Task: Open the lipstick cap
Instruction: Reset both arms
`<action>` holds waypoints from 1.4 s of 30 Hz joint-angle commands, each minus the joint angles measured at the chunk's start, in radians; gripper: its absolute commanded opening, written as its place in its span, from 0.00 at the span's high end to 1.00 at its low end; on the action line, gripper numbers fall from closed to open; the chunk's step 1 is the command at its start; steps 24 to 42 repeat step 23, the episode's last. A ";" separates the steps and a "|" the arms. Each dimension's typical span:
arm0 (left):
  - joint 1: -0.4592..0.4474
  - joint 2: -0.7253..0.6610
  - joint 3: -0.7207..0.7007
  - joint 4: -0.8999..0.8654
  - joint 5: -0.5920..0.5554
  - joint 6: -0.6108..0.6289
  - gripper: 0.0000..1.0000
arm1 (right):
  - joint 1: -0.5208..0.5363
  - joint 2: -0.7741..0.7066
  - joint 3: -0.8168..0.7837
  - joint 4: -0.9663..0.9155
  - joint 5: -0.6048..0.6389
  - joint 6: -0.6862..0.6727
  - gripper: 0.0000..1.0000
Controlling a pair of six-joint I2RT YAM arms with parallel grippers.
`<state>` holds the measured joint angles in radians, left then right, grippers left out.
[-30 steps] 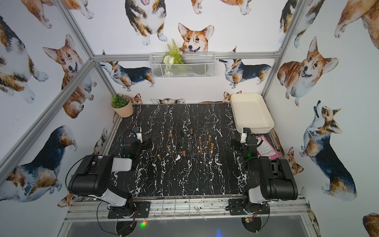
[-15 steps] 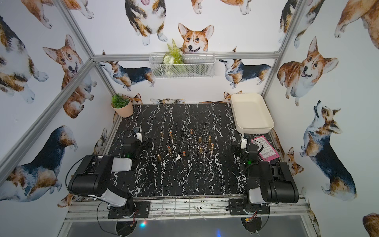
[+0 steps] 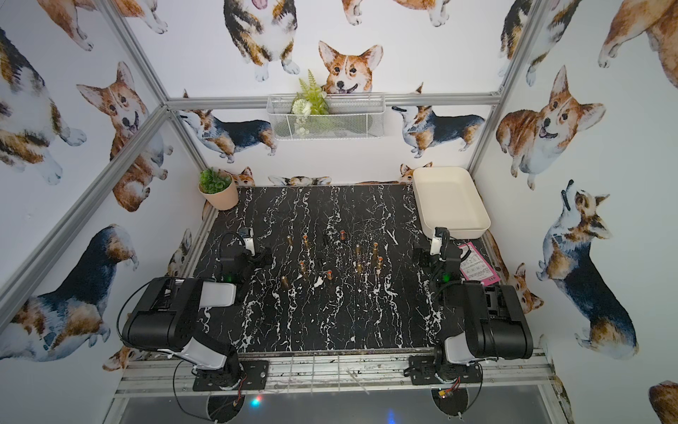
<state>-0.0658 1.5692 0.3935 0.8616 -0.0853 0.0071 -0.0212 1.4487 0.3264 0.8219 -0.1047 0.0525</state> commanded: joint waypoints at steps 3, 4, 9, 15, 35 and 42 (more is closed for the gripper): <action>0.001 -0.001 -0.001 0.041 0.001 0.011 0.00 | -0.001 0.001 0.003 -0.001 -0.010 -0.012 0.00; 0.001 -0.001 0.000 0.041 0.001 0.011 0.00 | -0.001 0.001 0.004 -0.001 -0.009 -0.011 0.00; 0.001 -0.001 0.000 0.042 0.001 0.011 0.00 | 0.000 0.001 0.003 -0.001 -0.009 -0.011 0.00; 0.001 0.000 0.004 0.033 0.001 0.011 0.00 | -0.001 0.001 0.003 -0.001 -0.009 -0.011 0.00; -0.001 -0.001 -0.002 0.043 0.001 0.014 0.00 | -0.001 0.001 0.003 -0.001 -0.009 -0.011 0.00; -0.001 -0.001 -0.002 0.043 0.001 0.014 0.00 | -0.001 0.001 0.003 -0.001 -0.009 -0.011 0.00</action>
